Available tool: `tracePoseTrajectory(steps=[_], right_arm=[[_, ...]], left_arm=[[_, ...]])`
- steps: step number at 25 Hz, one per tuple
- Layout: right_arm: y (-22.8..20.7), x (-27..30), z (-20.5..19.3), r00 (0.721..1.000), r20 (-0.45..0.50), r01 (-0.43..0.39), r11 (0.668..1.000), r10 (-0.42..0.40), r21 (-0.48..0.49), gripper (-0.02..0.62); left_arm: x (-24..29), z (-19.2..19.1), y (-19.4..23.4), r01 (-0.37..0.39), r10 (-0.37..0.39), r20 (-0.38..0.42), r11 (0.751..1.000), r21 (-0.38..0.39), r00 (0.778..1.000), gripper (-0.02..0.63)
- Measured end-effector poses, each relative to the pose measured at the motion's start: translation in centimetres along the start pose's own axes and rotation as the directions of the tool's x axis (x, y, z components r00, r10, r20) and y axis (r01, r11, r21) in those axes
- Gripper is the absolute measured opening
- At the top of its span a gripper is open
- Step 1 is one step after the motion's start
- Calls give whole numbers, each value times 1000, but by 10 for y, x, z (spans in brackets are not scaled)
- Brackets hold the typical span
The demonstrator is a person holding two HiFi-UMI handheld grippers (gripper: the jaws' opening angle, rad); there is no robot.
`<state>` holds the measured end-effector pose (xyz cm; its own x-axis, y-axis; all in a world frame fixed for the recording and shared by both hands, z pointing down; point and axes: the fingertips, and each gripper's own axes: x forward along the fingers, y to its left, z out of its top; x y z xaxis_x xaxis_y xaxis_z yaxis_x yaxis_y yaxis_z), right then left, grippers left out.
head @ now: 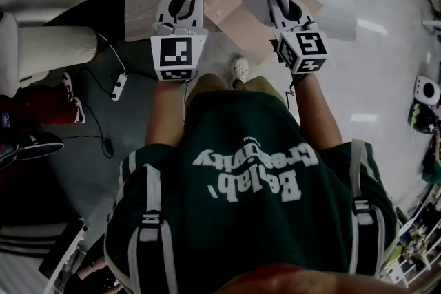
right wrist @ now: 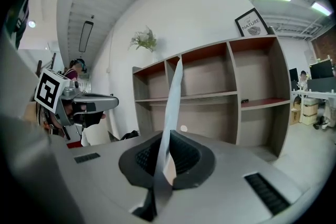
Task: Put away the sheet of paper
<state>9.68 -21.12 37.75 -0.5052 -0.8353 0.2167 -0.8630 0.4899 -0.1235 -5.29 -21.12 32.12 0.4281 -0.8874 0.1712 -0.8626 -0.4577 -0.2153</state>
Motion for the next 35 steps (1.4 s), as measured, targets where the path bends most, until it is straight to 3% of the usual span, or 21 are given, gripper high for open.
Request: tracePoseTrajectory(steps=[11, 19, 28, 35], right_arm=[[-12, 32, -2, 999, -24, -42, 998, 43, 50, 35], [-26, 65, -47, 990, -140, 8, 995, 6, 103, 35], [-25, 80, -123, 934, -356, 82, 989, -31, 127, 35], [-34, 73, -181, 877, -473, 205, 954, -81, 217, 35]], left_arm=[[25, -2, 12, -21, 21, -12, 1000, -10, 1000, 18], [51, -21, 24, 14, -15, -48, 1000, -20, 999, 18], [66, -43, 28, 73, -77, -93, 996, -42, 993, 18], [79, -66, 29, 93, -98, -115, 995, -46, 989, 19]])
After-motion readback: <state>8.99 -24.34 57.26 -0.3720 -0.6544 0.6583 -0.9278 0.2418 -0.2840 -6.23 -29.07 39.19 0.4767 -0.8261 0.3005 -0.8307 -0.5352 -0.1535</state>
